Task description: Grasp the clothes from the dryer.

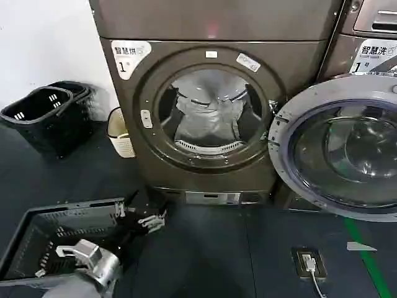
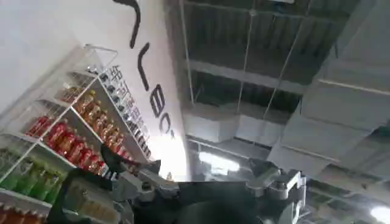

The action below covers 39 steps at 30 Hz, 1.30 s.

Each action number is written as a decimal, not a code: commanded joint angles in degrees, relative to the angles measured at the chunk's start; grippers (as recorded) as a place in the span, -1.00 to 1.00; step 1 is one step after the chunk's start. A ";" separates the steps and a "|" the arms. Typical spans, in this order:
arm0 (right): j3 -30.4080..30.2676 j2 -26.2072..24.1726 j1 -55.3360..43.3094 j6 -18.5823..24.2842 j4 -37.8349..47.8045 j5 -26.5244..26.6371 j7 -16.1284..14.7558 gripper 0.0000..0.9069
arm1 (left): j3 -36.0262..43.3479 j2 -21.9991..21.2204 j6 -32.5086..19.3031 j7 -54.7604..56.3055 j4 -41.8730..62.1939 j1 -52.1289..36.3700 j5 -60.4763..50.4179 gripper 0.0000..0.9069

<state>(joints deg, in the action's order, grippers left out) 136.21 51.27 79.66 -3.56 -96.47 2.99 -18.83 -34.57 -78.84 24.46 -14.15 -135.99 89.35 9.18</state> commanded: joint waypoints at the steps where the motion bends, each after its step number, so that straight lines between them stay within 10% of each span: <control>1: -0.33 0.24 -0.03 1.59 0.08 4.54 1.39 1.00 | 0.85 -0.07 -0.56 -1.30 -0.29 0.51 -1.21 1.00; 39: 1.75 -1.51 0.07 1.87 2.90 0.09 0.03 1.00 | 2.03 -0.84 -2.26 0.13 1.39 1.13 -3.43 1.00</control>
<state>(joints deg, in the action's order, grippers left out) 137.71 49.90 79.74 -1.71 -93.87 3.34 -18.77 -32.52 -79.61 22.25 -14.09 -135.15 90.68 5.78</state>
